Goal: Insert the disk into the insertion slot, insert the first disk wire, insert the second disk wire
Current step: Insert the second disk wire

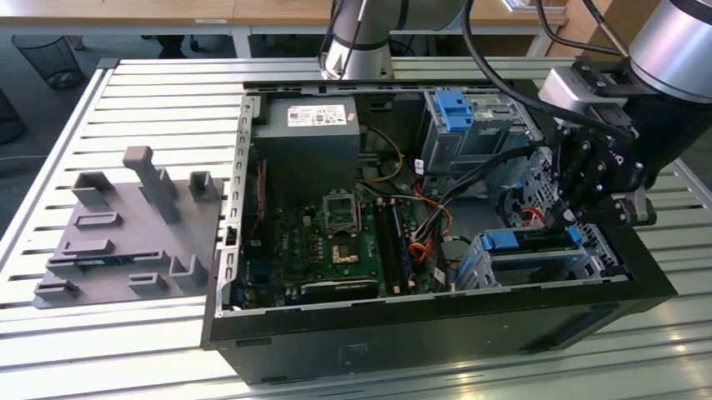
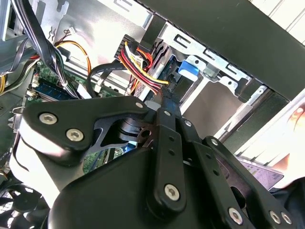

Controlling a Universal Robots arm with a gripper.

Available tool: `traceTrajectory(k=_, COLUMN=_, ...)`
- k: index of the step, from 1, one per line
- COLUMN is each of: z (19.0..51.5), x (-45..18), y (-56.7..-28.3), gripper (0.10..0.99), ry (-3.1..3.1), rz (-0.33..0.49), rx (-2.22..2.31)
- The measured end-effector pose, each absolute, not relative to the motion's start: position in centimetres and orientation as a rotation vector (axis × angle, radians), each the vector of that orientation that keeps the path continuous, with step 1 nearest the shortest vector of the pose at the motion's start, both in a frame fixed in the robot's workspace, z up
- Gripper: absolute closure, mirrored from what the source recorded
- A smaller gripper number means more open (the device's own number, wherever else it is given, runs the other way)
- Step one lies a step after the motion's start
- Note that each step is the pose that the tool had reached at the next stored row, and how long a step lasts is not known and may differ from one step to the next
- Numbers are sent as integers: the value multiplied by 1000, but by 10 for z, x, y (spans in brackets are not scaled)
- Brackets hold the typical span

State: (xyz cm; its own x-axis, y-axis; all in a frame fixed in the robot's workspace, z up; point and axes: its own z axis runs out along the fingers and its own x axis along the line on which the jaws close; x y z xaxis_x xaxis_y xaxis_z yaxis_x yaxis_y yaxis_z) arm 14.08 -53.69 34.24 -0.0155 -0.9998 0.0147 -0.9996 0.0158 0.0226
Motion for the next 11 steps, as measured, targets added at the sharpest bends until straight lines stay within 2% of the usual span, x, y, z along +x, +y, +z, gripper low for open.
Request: traceTrajectory(k=11, z=342, x=136, y=-537, gripper=980, ry=-2220, rz=-9, rx=2185)
